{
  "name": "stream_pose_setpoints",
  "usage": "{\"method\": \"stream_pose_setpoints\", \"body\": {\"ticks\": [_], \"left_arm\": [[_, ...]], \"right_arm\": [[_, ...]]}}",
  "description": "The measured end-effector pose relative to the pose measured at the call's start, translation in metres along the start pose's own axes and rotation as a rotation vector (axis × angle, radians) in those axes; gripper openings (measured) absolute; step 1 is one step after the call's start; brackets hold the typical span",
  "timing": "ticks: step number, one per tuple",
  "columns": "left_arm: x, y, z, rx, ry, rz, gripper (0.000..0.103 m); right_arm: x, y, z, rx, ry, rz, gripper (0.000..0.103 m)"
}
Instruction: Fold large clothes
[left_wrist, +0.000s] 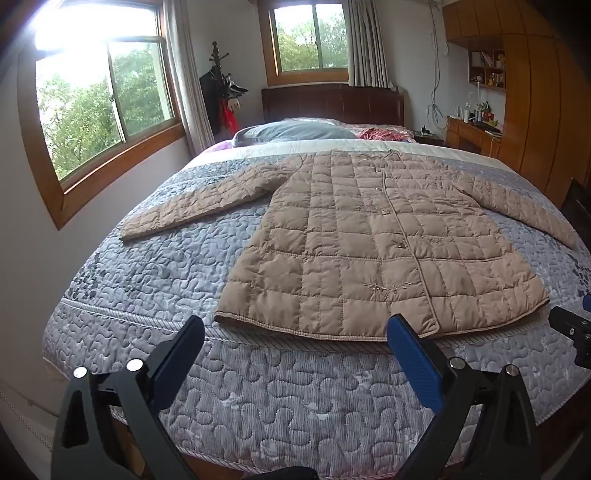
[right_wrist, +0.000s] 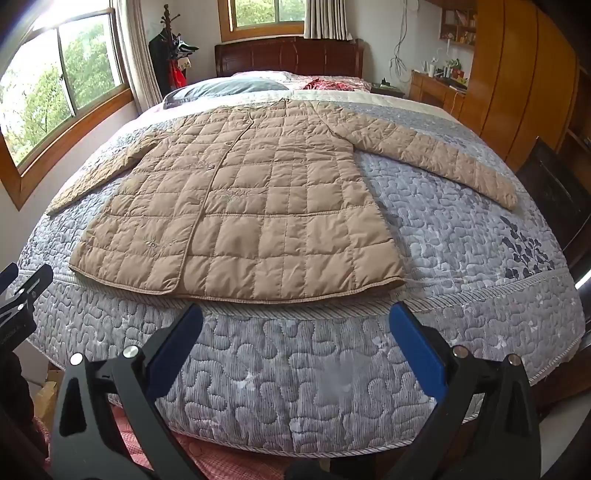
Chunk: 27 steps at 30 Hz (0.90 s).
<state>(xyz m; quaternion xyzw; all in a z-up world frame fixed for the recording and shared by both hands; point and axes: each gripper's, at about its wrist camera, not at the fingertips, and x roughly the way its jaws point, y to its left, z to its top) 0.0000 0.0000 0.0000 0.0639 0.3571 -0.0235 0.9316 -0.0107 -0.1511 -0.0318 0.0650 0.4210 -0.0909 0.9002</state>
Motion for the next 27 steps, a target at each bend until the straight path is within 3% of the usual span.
{"method": "stream_pose_setpoints", "body": {"ticks": [27], "left_arm": [[0.0008, -0.0018, -0.0010, 0.007, -0.006, 0.008, 0.099]], "right_arm": [[0.0034, 0.0021, 0.0010, -0.001, 0.010, 0.008, 0.100]]}}
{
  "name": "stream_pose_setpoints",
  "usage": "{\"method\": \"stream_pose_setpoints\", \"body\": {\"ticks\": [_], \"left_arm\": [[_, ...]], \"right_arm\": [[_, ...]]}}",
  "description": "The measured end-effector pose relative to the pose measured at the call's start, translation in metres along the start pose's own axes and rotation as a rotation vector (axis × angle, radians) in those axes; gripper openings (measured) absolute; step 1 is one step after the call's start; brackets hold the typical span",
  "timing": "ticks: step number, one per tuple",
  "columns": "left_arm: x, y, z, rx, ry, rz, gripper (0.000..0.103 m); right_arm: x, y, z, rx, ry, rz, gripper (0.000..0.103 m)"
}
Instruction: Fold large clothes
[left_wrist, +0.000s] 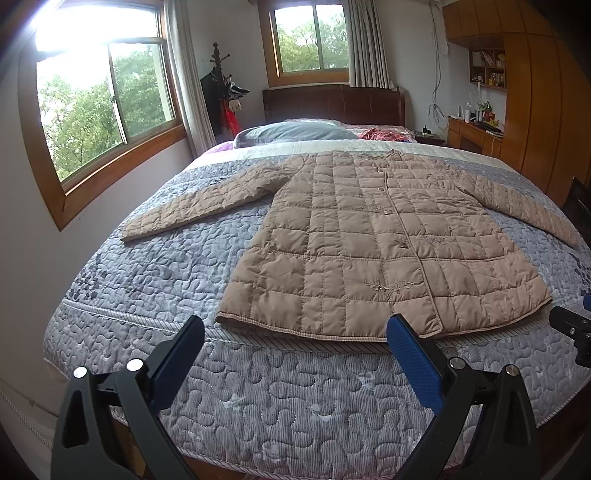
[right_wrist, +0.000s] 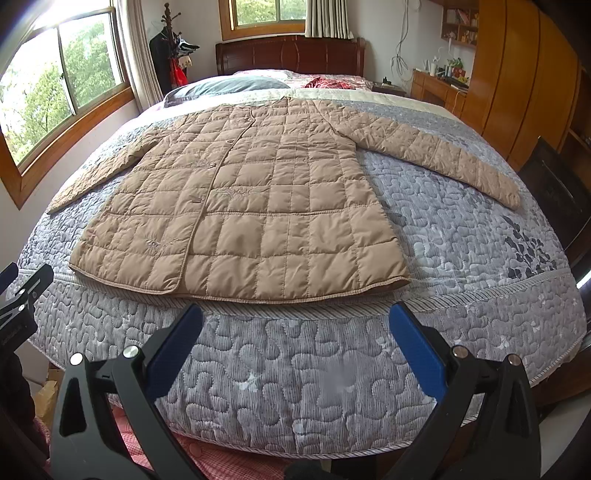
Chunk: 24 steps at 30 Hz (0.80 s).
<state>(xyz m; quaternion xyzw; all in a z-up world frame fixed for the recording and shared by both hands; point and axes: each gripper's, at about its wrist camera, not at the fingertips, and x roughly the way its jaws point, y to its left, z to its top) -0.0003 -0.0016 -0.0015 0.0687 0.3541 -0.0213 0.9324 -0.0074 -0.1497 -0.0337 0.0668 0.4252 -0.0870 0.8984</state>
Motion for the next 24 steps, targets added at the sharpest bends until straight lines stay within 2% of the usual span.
{"method": "stream_pose_setpoints", "body": {"ticks": [24], "left_arm": [[-0.0006, 0.0012, 0.0009, -0.005, -0.001, 0.000, 0.099]], "right_arm": [[0.0018, 0.0006, 0.0001, -0.001, 0.003, 0.001, 0.100]]}}
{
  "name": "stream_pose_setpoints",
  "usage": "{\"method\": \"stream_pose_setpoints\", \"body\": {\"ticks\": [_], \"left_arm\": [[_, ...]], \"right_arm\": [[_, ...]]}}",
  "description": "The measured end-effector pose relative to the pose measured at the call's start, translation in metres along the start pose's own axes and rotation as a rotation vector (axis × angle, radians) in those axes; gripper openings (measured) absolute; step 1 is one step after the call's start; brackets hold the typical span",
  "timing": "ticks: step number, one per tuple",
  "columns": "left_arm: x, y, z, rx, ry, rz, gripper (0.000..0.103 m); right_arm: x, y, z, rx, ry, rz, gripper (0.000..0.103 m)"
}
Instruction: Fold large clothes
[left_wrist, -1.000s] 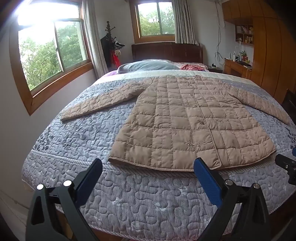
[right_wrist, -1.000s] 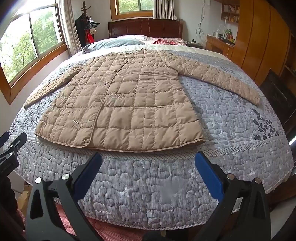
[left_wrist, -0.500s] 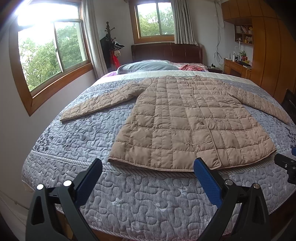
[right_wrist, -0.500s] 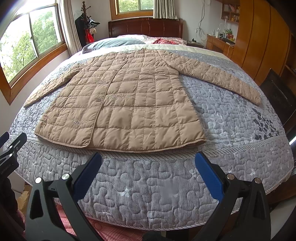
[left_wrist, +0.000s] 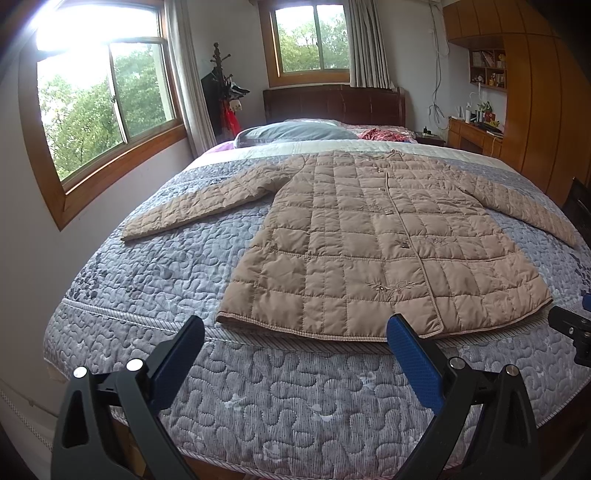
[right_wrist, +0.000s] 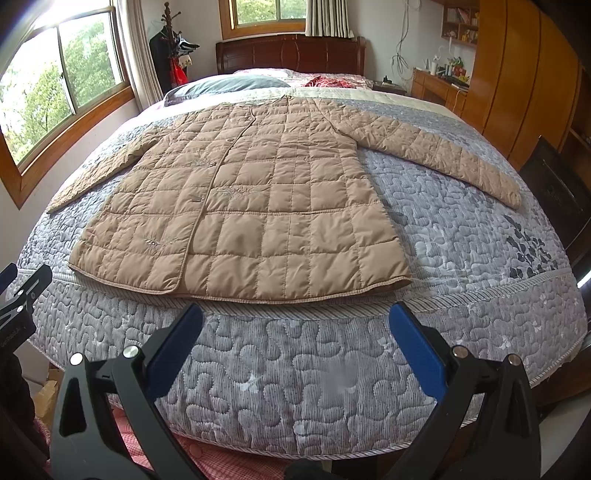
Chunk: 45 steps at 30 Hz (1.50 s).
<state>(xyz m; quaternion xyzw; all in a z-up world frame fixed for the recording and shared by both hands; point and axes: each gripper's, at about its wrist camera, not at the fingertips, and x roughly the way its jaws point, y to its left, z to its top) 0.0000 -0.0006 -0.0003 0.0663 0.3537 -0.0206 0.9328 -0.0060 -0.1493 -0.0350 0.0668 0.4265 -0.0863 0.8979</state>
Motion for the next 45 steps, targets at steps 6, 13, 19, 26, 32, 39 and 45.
{"method": "stream_pose_setpoints", "body": {"ticks": [6, 13, 19, 26, 32, 39, 45], "left_arm": [[0.001, 0.000, 0.000, -0.001, 0.000, 0.000, 0.099], [0.001, 0.000, 0.000, 0.000, 0.000, 0.000, 0.099], [0.001, 0.001, 0.000, -0.002, 0.000, -0.001, 0.099], [0.001, 0.001, 0.000, -0.002, 0.000, 0.001, 0.099], [0.002, 0.002, 0.001, -0.002, 0.000, 0.001, 0.099], [0.006, 0.004, 0.003, -0.001, 0.005, 0.002, 0.099], [0.019, 0.005, 0.007, 0.004, 0.025, -0.007, 0.099]], "right_arm": [[0.000, 0.000, 0.000, -0.001, 0.001, 0.001, 0.100], [0.004, 0.002, -0.001, -0.004, 0.005, 0.002, 0.100], [0.004, 0.002, 0.001, -0.005, 0.002, 0.000, 0.100], [0.005, 0.003, 0.002, -0.009, 0.008, 0.003, 0.100], [0.006, 0.003, 0.002, -0.009, 0.008, 0.003, 0.100], [0.009, 0.005, 0.006, -0.009, 0.013, 0.003, 0.100], [0.018, 0.003, 0.012, 0.001, 0.022, 0.023, 0.100]]}}
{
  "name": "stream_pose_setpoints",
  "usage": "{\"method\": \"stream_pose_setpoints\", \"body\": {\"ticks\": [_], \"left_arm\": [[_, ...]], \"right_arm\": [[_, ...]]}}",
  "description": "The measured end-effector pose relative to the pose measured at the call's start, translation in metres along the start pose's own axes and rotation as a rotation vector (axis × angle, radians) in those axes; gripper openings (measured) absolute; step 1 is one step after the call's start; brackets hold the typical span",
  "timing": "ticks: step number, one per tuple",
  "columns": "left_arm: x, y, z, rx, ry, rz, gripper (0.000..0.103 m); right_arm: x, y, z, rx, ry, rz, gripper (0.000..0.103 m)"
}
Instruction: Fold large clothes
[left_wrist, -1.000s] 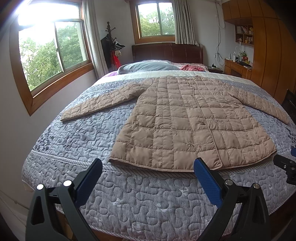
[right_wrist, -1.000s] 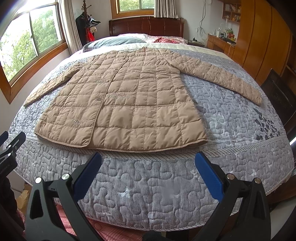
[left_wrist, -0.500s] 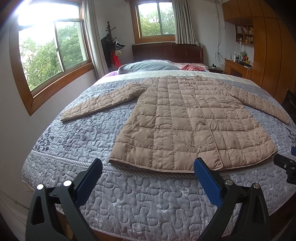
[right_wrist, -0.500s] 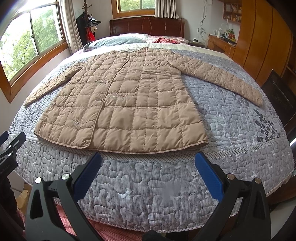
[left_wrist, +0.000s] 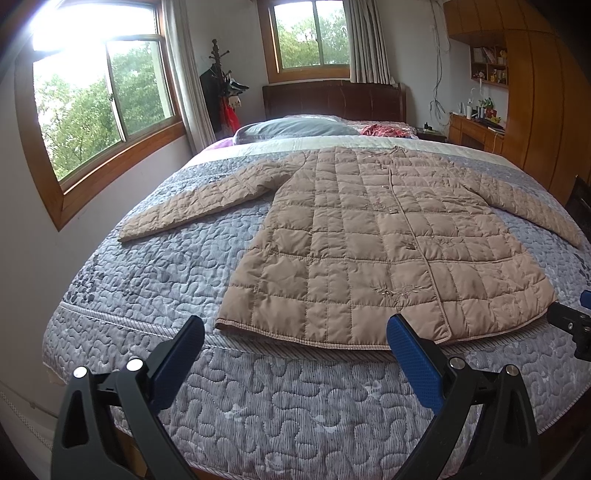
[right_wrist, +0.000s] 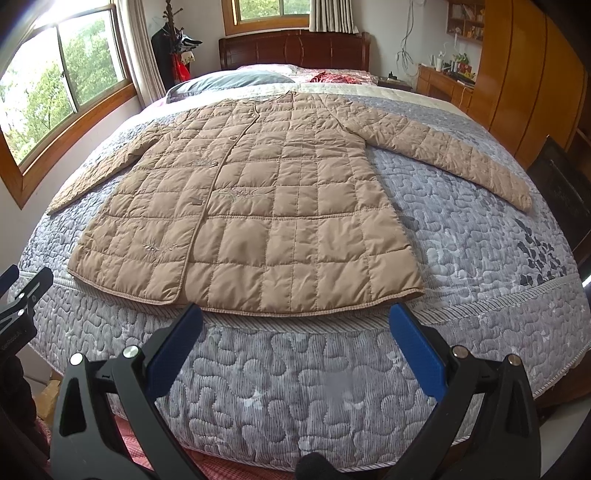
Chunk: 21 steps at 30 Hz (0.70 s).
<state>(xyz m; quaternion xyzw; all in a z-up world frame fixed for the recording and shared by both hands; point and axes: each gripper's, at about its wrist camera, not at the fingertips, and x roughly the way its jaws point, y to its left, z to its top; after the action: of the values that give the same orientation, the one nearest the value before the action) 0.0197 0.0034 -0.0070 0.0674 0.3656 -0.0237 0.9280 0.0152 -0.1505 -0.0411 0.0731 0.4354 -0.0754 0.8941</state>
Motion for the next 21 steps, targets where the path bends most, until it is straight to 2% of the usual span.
{"method": "stream_pose_setpoints", "body": {"ticks": [2, 6, 9, 12, 15, 19, 21], "left_arm": [[0.012, 0.001, 0.003, -0.009, 0.041, -0.048, 0.099], [0.056, 0.000, 0.006, -0.024, 0.216, -0.198, 0.099], [0.087, -0.011, 0.014, -0.005, 0.321, -0.278, 0.098], [0.110, -0.025, 0.037, 0.026, 0.335, -0.282, 0.098], [0.131, -0.044, 0.074, 0.060, 0.312, -0.303, 0.098], [0.169, -0.070, 0.128, 0.062, 0.343, -0.404, 0.098], [0.192, -0.083, 0.153, 0.045, 0.356, -0.450, 0.098]], "right_arm": [[0.008, -0.004, 0.004, 0.010, 0.012, 0.031, 0.100], [0.040, -0.021, 0.012, 0.050, 0.093, 0.089, 0.100], [0.061, -0.052, 0.021, 0.143, 0.140, 0.139, 0.099], [0.062, -0.096, 0.040, 0.258, 0.090, 0.116, 0.099], [0.060, -0.153, 0.072, 0.333, 0.020, 0.043, 0.099], [0.068, -0.225, 0.108, 0.402, 0.002, -0.071, 0.099], [0.073, -0.263, 0.122, 0.449, -0.003, -0.085, 0.099]]}}
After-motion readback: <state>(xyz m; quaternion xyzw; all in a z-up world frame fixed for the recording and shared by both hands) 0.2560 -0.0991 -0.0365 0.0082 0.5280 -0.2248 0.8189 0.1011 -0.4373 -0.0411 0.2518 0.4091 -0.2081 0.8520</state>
